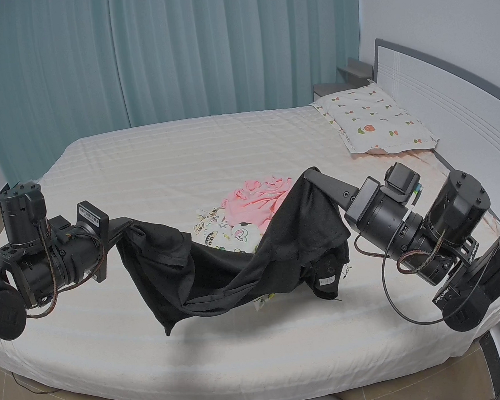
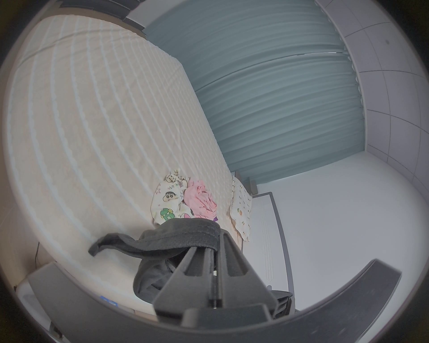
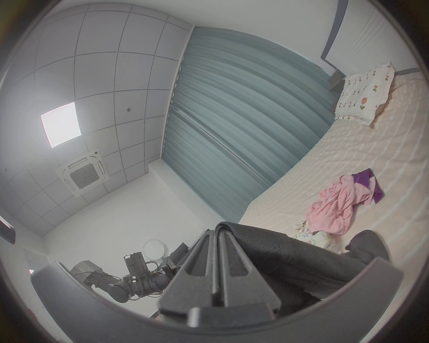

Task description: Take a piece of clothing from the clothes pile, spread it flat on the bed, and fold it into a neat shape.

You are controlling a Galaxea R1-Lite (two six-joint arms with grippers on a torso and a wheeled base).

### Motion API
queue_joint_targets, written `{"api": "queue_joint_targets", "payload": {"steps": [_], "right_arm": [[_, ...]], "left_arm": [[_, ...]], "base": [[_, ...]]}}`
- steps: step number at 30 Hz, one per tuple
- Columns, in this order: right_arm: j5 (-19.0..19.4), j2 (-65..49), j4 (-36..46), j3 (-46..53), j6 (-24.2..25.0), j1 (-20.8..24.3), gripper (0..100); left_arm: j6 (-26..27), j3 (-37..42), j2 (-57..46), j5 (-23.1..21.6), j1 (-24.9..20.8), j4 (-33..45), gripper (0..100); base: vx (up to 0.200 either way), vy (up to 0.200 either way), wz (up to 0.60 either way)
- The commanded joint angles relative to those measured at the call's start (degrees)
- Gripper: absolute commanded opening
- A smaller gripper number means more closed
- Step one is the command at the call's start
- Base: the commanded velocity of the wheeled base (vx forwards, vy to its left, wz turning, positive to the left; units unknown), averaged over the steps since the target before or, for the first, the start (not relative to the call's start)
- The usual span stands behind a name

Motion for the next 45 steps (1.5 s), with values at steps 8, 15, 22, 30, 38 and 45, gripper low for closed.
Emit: {"api": "queue_joint_targets", "payload": {"steps": [8,15,22,30,38,45], "right_arm": [[0.08,0.02,0.56,-2.42,-0.35,1.43,0],[0.0,0.02,0.47,-2.95,-1.58,2.05,0],[0.08,0.37,0.47,-3.22,-1.58,2.05,0],[0.0,0.28,0.47,-3.3,-1.58,2.05,0],[0.08,0.55,0.47,-3.3,-1.58,1.78,0],[0.08,1.78,0.12,-3.3,-1.5,1.08,0]], "left_arm": [[-0.02,-0.54,-0.31,0.0,1.48,0.0,0],[-0.02,-0.81,-0.4,0.18,2.01,0.0,0],[0.07,-0.89,-0.48,0.0,2.1,0.08,0],[0.07,-0.89,-0.4,0.0,2.1,0.17,0],[0.15,-0.89,-0.4,0.0,2.36,0.26,0],[0.15,-0.89,-0.31,0.0,2.36,0.44,0]], "base": [[0.0,0.2,0.0],[0.0,0.2,0.0],[0.0,0.2,0.0],[0.0,0.2,0.0],[0.0,0.2,0.0],[0.0,0.2,0.0]]}}
